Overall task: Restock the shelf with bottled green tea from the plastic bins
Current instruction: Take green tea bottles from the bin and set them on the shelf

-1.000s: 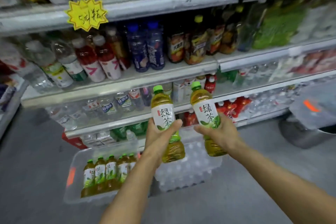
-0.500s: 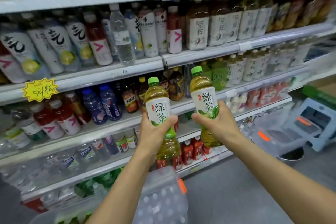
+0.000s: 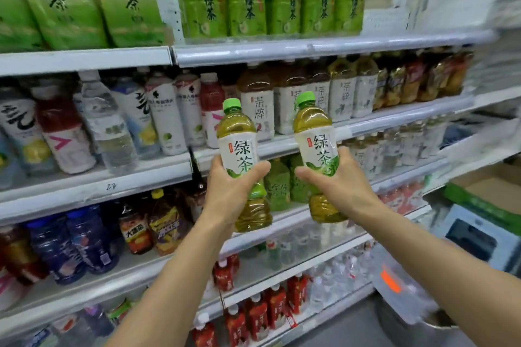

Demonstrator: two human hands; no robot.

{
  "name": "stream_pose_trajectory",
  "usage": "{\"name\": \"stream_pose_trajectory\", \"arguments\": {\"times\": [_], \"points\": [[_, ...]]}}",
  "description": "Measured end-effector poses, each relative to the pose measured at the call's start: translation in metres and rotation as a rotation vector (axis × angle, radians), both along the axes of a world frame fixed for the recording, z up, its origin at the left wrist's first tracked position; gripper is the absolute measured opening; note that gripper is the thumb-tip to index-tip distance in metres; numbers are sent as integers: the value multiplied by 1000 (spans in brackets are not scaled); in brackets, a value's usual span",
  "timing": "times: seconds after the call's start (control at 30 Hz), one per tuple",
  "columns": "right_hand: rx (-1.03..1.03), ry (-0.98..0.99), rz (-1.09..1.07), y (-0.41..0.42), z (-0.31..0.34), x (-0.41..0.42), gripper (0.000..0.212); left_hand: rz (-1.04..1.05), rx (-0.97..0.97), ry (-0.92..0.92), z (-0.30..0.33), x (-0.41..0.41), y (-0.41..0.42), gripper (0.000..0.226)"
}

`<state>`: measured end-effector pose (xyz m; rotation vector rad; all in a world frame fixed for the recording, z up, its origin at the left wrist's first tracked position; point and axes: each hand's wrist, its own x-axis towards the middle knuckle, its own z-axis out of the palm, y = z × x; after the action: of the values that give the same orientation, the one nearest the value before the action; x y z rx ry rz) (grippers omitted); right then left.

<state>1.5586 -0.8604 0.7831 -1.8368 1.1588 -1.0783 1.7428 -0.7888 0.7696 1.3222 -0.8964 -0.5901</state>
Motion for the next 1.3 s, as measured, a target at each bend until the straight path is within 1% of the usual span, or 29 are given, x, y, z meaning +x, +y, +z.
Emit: {"name": "stream_pose_trajectory", "arguments": {"times": [0.13,0.27,0.37,0.5,0.63,0.77,0.87,0.9,1.03,1.1,1.17,1.3], "points": [[-65,1,36,-65,28,-13,59,-23,-38,-13,26,-11,-66,79],[-109,-54,20,-123,58,-33,59,-26,-95,-20,54,-34,-124,68],[-153,-93,-5,-166,78,-51,63,-48,-121,-51,73,-56,-163,82],[-185,-131,-22,-225,104,-82,59,-48,-140,-95,97,-90,-213,72],[-192,-166,49,-293,129,-114,49,-9,-177,-109,113,-128,-267,71],[-228,-147,121,-358,155,-150,47,53,-213,-90,132,-171,-321,66],[-244,-162,177,-404,179,-172,43,106,-236,-76,149,-199,-360,76],[-259,-164,193,-416,189,-176,42,125,-247,-77,156,-206,-372,76],[-335,-218,267,-461,229,-175,47,198,-303,-107,182,-223,-410,58],[-348,-262,319,-482,244,-165,51,233,-327,-124,195,-224,-427,57],[-364,-304,337,-503,256,-153,56,254,-348,-134,205,-223,-442,61],[-355,-348,365,-534,266,-130,56,249,-350,-179,217,-220,-463,82]]}}
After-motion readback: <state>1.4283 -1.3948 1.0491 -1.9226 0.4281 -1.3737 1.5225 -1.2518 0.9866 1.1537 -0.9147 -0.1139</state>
